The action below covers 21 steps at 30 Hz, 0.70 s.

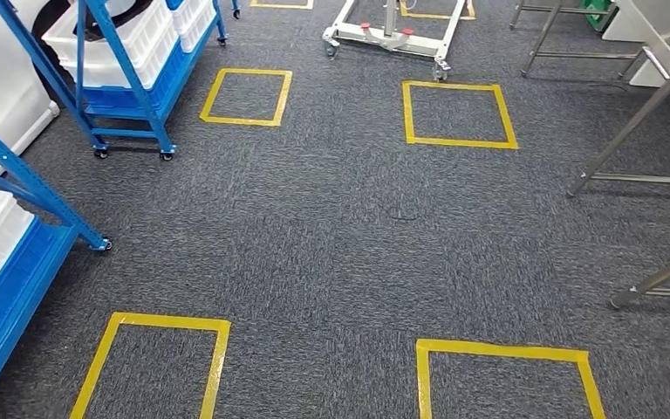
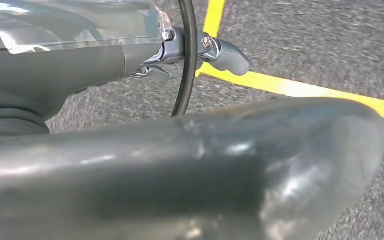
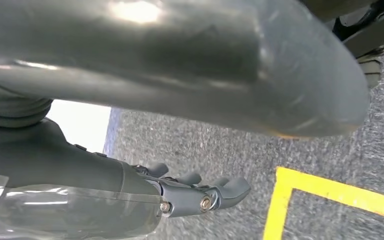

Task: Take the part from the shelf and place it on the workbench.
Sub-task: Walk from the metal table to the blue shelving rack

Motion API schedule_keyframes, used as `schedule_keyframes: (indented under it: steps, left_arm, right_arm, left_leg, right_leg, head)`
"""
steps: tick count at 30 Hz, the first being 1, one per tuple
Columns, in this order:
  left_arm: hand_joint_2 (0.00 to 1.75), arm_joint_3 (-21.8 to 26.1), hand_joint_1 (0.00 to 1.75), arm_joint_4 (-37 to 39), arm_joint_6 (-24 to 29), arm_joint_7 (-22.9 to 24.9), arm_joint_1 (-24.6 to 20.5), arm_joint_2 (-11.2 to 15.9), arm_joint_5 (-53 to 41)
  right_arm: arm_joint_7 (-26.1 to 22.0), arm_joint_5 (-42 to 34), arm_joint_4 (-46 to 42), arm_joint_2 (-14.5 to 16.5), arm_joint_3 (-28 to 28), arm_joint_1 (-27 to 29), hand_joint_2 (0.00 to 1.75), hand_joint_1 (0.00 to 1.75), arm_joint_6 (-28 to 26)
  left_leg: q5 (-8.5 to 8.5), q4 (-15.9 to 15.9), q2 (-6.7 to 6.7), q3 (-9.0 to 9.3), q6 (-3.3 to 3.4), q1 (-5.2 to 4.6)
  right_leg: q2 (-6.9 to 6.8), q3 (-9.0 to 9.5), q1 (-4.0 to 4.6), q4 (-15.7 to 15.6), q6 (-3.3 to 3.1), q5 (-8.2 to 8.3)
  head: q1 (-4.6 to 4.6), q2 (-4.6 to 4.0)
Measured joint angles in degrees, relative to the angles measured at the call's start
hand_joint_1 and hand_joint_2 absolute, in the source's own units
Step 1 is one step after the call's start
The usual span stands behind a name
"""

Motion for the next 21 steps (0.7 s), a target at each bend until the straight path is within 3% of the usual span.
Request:
schedule_keyframes:
  steps: [2,3,4,6,8,10,12,13,14,15,16,18,19,21]
  left_arm:
    - [0.0,0.15,0.0,0.0,0.0,0.0,-0.05,-0.02,-0.13]
    - [0.0,0.23,0.0,0.0,0.0,-0.01,-0.12,-0.02,-0.15]
    - [0.0,0.32,0.0,0.01,0.0,-0.01,-0.14,-0.03,-0.17]
    - [0.0,0.51,0.0,0.02,0.0,-0.01,0.01,-0.05,-0.24]
    - [0.0,0.68,0.0,0.04,-0.01,-0.01,0.23,-0.08,-0.44]
    - [0.0,0.77,0.0,0.04,-0.02,-0.02,0.06,-0.09,-0.65]
    - [0.0,0.79,0.0,0.04,-0.05,-0.02,-0.18,-0.12,-0.83]
    - [0.0,0.8,0.0,0.05,-0.07,-0.02,-0.14,-0.14,-0.95]
    - [0.0,0.8,0.0,0.05,-0.08,-0.02,-0.04,-0.15,-1.05]
    - [0.0,0.81,0.0,0.06,-0.09,-0.02,0.06,-0.16,-1.14]
    - [0.0,0.81,0.0,0.06,-0.09,-0.03,0.11,-0.16,-1.19]
    - [0.0,0.81,0.0,0.06,-0.09,-0.08,-0.04,-0.16,-1.25]
    - [0.0,0.81,0.0,0.05,-0.1,-0.13,-0.08,-0.17,-1.29]
    - [0.0,0.82,0.0,0.04,-0.1,-0.22,0.02,-0.15,-1.34]
  right_arm:
    - [-0.01,0.07,0.0,-0.09,-0.16,0.12,0.0,0.0,0.01]
    - [-0.01,0.09,0.0,-0.14,-0.2,0.15,0.0,0.0,0.01]
    - [-0.01,0.13,0.0,-0.19,-0.22,0.13,0.0,0.0,0.03]
    - [-0.01,0.28,-0.01,-0.26,-0.23,-0.04,0.0,0.0,0.18]
    - [-0.02,0.6,-0.03,-0.35,-0.26,-0.06,0.0,0.0,0.36]
    - [-0.07,0.91,-0.04,-0.4,-0.37,0.15,0.0,0.0,0.39]
    - [-0.14,1.09,-0.04,-0.41,-0.54,0.34,0.0,0.0,0.39]
    - [-0.16,1.14,-0.04,-0.42,-0.61,0.35,0.0,0.0,0.39]
    - [-0.19,1.17,-0.04,-0.42,-0.65,0.33,0.0,0.0,0.39]
    - [-0.2,1.2,-0.04,-0.43,-0.68,0.3,0.0,0.0,0.39]
    - [-0.22,1.22,-0.04,-0.43,-0.72,0.28,0.0,0.0,0.4]
    - [-0.28,1.23,-0.04,-0.43,-0.89,0.27,0.0,0.0,0.54]
    - [-0.31,1.23,-0.04,-0.43,-0.97,0.22,0.0,0.0,0.62]
    - [-0.37,1.23,-0.04,-0.44,-1.08,-0.02,0.0,0.0,0.72]
  left_leg:
    - [-0.3,0.49,-1.58,-0.14,-0.47,-0.01]
    - [-0.43,0.74,-2.25,-0.36,-0.81,-0.05]
    - [-0.49,0.87,-2.83,-0.62,-1.17,-0.05]
    - [-0.41,0.78,-3.75,-0.96,-1.94,0.08]
    - [-1.32,2.13,-1.81,-1.59,-2.5,0.16]
    - [-4.58,7.75,1.67,-4.19,-2.87,0.13]
    - [-7.91,15.17,2.97,-7.81,-3.17,0.19]
    - [-8.23,17.0,3.13,-8.68,-3.22,0.21]
    - [-7.44,16.65,3.26,-8.45,-3.17,0.2]
    - [-5.71,14.02,3.54,-7.04,-3.03,0.17]
    - [-3.63,9.88,4.35,-4.8,-2.76,0.08]
    - [-1.26,2.93,6.5,-1.19,-2.04,-0.45]
    - [-0.99,1.35,7.13,-0.46,-1.68,-0.71]
    - [-0.96,0.76,6.44,-0.46,-1.06,-0.95]
  right_leg:
    - [2.37,2.97,-0.41,-7.6,-0.05,3.96]
    - [3.33,3.91,-0.53,-10.05,-0.12,4.87]
    - [3.89,4.3,-0.52,-11.17,-0.25,5.03]
    - [2.92,4.42,-0.34,-11.43,-0.81,5.03]
    - [1.61,4.72,-0.3,-11.96,-1.63,5.26]
    - [0.0,4.93,-0.16,-12.29,-2.27,5.29]
    - [-1.73,4.94,0.15,-12.27,-2.6,5.11]
    - [-2.55,4.98,0.28,-12.25,-2.67,5.02]
    - [-3.31,5.07,0.38,-12.24,-2.68,4.91]
    - [-4.02,5.22,0.45,-12.23,-2.65,4.79]
    - [-4.7,5.45,0.51,-12.23,-2.57,4.63]
    - [-5.88,5.86,0.75,-12.16,-2.14,4.26]
    - [-6.39,6.02,0.82,-12.15,-1.88,4.12]
    - [-7.33,6.34,0.83,-12.29,-1.29,4.0]
  head:
    - [-0.01,0.0]
    - [-0.01,0.0]
    - [-0.01,0.0]
    - [-0.01,0.0]
    - [-0.02,0.0]
    - [-0.03,0.0]
    - [-0.03,0.0]
    - [-0.02,0.0]
    - [-0.02,0.0]
    - [-0.02,0.0]
    - [-0.02,0.0]
    - [-0.02,0.0]
    - [-0.02,0.0]
    - [-0.02,0.0]
